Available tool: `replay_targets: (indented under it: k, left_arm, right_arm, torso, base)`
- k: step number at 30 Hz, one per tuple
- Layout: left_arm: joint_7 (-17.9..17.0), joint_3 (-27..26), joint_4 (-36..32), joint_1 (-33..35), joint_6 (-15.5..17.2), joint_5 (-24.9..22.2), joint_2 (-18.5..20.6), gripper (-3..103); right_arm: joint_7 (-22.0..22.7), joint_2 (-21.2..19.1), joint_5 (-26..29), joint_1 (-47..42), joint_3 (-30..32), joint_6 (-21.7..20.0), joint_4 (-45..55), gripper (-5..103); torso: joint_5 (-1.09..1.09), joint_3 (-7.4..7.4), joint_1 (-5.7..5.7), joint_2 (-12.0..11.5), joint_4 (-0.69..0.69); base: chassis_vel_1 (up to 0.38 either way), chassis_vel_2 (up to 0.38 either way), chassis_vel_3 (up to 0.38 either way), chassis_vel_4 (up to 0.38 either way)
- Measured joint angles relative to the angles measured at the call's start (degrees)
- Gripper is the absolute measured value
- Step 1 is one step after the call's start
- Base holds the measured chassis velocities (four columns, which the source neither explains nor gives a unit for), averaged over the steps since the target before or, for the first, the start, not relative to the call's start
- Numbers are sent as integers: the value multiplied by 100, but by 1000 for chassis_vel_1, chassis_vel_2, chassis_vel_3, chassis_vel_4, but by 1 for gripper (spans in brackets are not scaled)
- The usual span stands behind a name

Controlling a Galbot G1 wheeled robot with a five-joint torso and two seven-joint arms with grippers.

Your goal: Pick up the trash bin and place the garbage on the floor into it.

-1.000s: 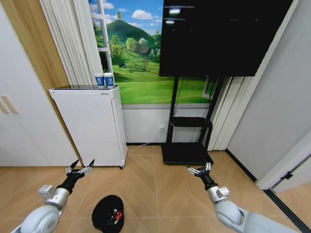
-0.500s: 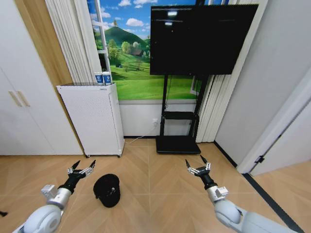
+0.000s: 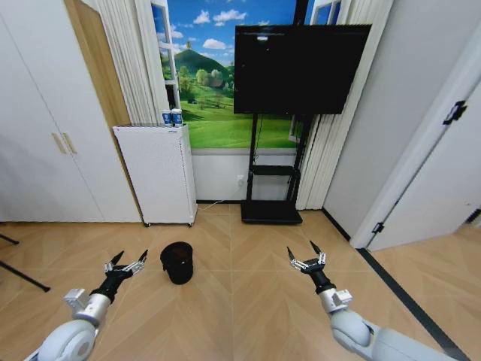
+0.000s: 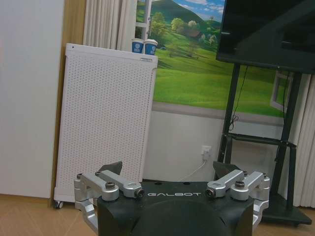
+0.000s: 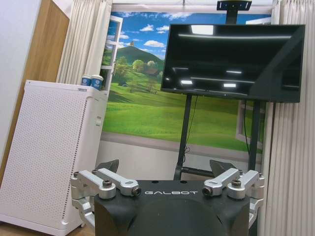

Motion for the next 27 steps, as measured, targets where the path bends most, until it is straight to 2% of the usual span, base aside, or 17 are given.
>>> replay_targets:
  k: [1, 2, 4, 5, 8, 9, 12, 15, 16, 20, 21, 25, 27]
  left_arm:
    - [-4, 0, 0, 6, -3, 10, -10, 100]
    - [-8, -11, -9, 9, -11, 13, -13, 100]
    - [-14, -21, -21, 14, -18, 15, -14, 100]
    - [-20, -24, -25, 18, -21, 19, -16, 100]
    - [-86, -25, -38, 16, -24, 26, -26, 100]
    - [-173, -32, -55, 0, -24, 34, -35, 100]
    - [-470, -33, -130, -48, 10, 10, -46, 100]
    - [-908, -38, -301, -116, 144, -60, -11, 100]
    - [-908, -38, -301, -116, 144, -60, -11, 100]
    - [-1107, -48, -384, -179, 222, -112, 34, 100]
    - [-1168, -58, -418, -196, 238, -130, 49, 100]
    - [-1216, -115, -470, -214, 265, -185, 94, 100]
    - [-1215, -164, -488, -225, 284, -242, 118, 100]
  right_arm:
    - [11, -4, -4, -15, 17, 1, 2, 100]
    - [16, -10, -8, -29, 30, 1, 16, 100]
    - [26, -15, -18, -38, 36, 1, 24, 100]
    - [34, -23, -21, -39, 51, 2, 30, 100]
    - [94, -16, -56, -39, 69, -1, 35, 100]
    - [148, -15, -110, -40, 72, -41, 45, 100]
    - [291, -36, -225, -37, 75, -157, 91, 100]
    - [426, -94, -176, 33, 69, -336, 231, 100]
    - [426, -94, -176, 33, 69, -336, 231, 100]
    - [710, -132, -9, 187, 49, -598, 303, 100]
    - [802, -172, 104, 234, 43, -736, 344, 100]
    - [860, -291, 258, 289, 36, -891, 405, 100]
    - [862, -391, 364, 286, -7, -1002, 454, 100]
  torso:
    - [-10, -1, -1, 0, -1]
    - [7, -1, -1, -1, -1]
    - [9, -1, -1, -1, 0]
    - [-4, -1, -1, -1, 0]
    - [-2, -2, -2, -1, -1]
    - [9, -2, -2, -2, 0]
    - [-5, -3, -5, -1, 1]
    - [3, -5, -7, -1, 1]
    - [3, -5, -7, -1, 1]
    - [0, -4, -5, -2, -8]
    - [7, -3, -2, -5, -8]
    - [-2, -1, 2, -7, 2]
    - [5, 0, 3, -7, 5]
  base:
    - [338, -364, -369, 351]
    - [363, -347, -369, 365]
    - [365, -352, -374, 365]
    - [368, -358, -340, 363]
    - [370, -343, -370, 358]
    - [355, -335, -384, 342]
    - [320, -306, -312, 314]
    - [186, -142, -222, 218]
    - [153, -61, -173, 156]
    - [-2, -10, -30, 40]
    - [-69, -52, 89, -49]
    - [-70, 4, 107, -60]
    - [-15, 71, 35, -28]
